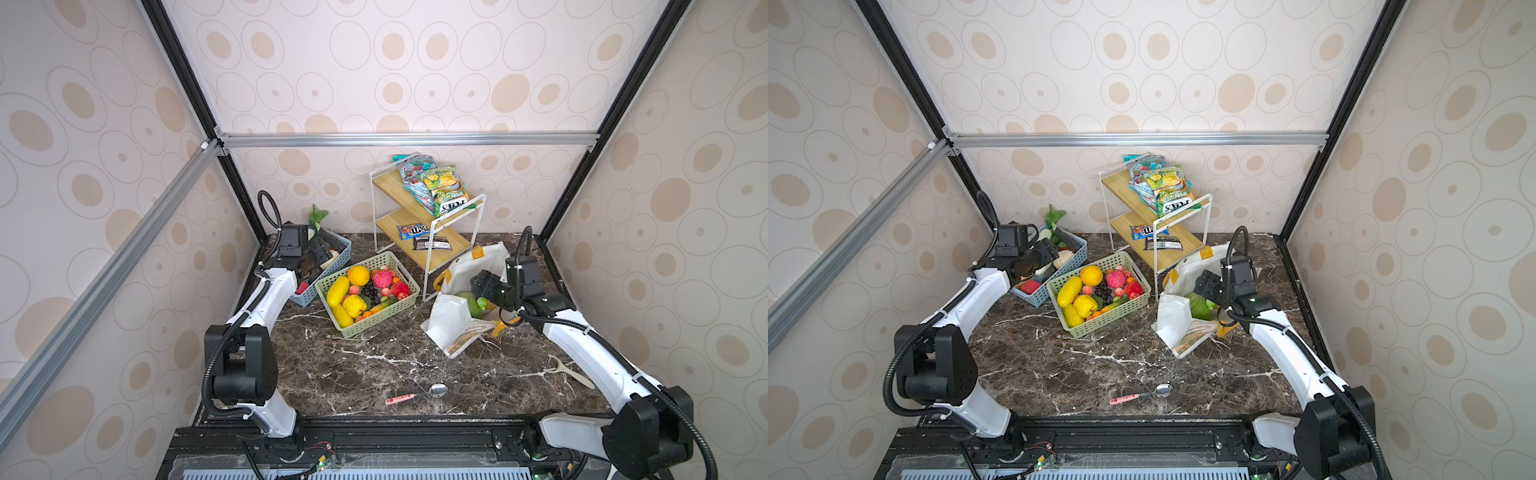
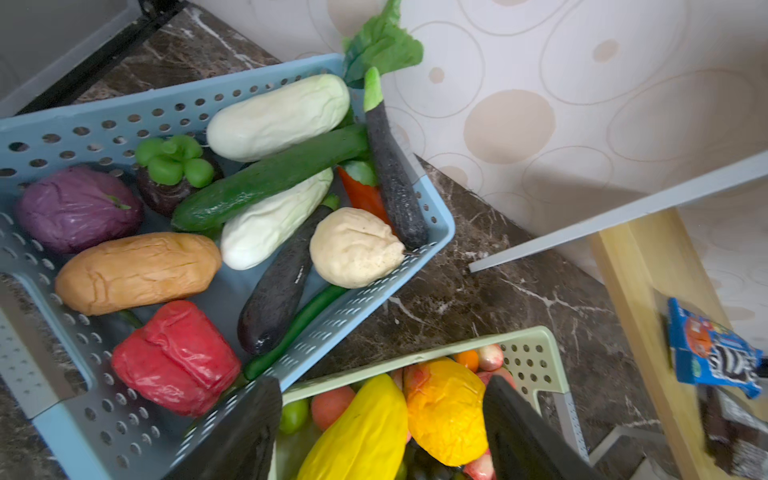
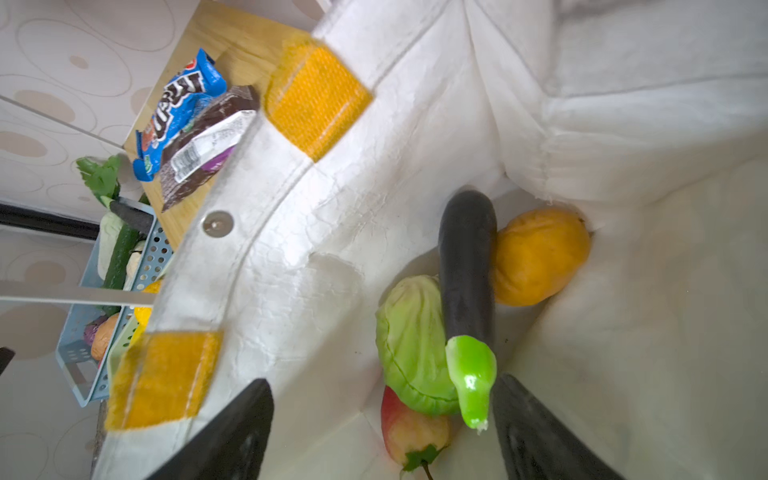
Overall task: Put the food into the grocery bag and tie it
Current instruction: 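Open the right gripper to release the eggplant inside the tote, then reach the left gripper into the blue basket toward the purple cabbage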
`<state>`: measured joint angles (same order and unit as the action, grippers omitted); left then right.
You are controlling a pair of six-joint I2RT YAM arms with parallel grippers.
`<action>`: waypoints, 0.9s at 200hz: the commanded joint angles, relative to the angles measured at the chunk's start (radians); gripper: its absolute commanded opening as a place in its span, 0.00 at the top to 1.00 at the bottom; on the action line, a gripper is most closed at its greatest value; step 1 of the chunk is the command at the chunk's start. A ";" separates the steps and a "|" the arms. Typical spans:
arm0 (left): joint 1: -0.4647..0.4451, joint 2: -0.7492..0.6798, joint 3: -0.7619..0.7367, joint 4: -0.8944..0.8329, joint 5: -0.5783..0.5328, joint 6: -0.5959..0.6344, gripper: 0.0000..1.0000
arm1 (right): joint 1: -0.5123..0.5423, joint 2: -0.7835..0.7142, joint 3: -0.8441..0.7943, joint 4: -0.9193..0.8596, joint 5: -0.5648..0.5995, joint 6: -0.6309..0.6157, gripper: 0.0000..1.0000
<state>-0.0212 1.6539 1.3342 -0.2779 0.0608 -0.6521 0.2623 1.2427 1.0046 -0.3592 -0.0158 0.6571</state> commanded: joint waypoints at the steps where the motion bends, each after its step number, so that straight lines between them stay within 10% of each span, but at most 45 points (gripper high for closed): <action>1: 0.021 0.029 0.051 -0.024 -0.050 0.005 0.26 | 0.043 -0.018 0.041 -0.009 -0.018 -0.037 0.15; 180: 0.179 0.302 0.191 -0.064 -0.212 0.114 0.42 | 0.109 0.012 0.044 0.060 -0.052 -0.050 0.16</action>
<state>0.1551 1.9133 1.4731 -0.2981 -0.1040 -0.6201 0.3599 1.2285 1.0328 -0.3126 -0.0494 0.6113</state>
